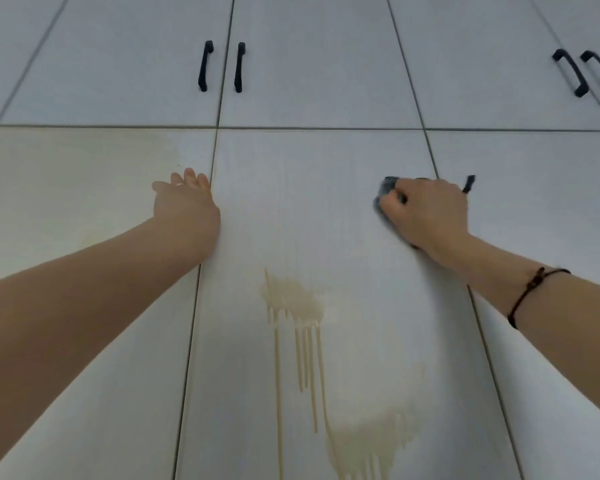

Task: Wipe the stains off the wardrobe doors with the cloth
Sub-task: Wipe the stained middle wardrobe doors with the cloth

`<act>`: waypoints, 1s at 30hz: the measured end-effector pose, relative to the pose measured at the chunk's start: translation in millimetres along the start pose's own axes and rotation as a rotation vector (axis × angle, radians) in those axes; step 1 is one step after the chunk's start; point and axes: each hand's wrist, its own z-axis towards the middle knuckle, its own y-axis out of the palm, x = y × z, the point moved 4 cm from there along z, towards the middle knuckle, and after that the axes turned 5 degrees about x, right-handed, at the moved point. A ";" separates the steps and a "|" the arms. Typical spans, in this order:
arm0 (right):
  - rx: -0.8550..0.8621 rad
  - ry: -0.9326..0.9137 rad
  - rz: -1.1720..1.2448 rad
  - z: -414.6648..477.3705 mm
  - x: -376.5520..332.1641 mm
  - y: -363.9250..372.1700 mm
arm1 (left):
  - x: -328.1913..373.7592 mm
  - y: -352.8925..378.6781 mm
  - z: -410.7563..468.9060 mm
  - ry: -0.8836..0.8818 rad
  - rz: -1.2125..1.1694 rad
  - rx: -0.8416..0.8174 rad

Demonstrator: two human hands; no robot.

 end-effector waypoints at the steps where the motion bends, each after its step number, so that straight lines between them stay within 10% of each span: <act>1: 0.035 0.139 -0.008 14.8 20.7 -4.4 | -2.0 0.6 0.8 0.008 0.012 0.026; 4: 0.108 0.290 -0.013 -1.8 13.0 -5.3 | -8.6 2.8 -3.3 0.033 0.013 0.053; 9: -0.011 -0.224 0.129 -79.8 -28.0 -12.8 | -6.6 9.1 -9.8 0.043 0.004 0.062; 15: 0.042 0.197 -0.037 -49.0 19.3 -19.2 | 4.6 19.3 -29.3 0.042 0.021 0.040; 20: -0.073 -0.259 0.188 -150.2 -18.6 -32.1 | -0.1 19.7 -32.6 0.041 -0.008 0.078; 27: 0.008 0.335 -0.048 -105.7 42.1 -32.0 | 9.5 23.6 -40.8 -0.020 -0.021 -0.005; 30: -0.037 -0.065 0.121 -169.1 -3.3 -41.0 | 11.5 26.5 -46.8 -0.033 0.002 -0.008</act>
